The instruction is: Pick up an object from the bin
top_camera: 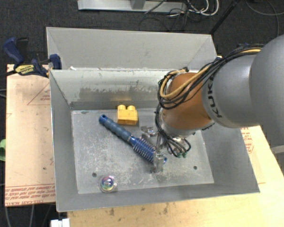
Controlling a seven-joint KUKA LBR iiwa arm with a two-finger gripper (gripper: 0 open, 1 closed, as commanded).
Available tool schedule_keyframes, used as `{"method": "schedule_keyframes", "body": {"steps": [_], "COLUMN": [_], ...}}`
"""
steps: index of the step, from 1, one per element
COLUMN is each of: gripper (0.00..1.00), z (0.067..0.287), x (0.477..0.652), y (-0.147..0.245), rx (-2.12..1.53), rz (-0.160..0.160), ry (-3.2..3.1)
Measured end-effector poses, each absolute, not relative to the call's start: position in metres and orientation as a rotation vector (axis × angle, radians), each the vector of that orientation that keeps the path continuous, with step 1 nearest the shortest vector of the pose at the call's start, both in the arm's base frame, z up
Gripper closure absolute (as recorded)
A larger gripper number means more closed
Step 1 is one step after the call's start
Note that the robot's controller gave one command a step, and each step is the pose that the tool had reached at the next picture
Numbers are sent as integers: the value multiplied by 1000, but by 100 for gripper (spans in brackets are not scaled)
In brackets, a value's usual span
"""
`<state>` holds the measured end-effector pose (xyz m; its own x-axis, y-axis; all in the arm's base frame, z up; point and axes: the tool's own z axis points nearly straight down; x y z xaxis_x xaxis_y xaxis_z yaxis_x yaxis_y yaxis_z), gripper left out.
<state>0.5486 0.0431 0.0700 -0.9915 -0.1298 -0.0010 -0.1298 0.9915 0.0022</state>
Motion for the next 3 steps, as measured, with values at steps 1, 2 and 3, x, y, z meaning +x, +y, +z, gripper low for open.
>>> {"method": "schedule_keyframes", "body": {"steps": [1, 2, 3], "gripper": [100, 100, 100], "z": [70, 197, 312], "x": [548, 519, 536], "y": [41, 12, -88], "rx": [-197, -219, -524], "rz": [2, -1, -8], "ry": [3135, 3128, 3088]}}
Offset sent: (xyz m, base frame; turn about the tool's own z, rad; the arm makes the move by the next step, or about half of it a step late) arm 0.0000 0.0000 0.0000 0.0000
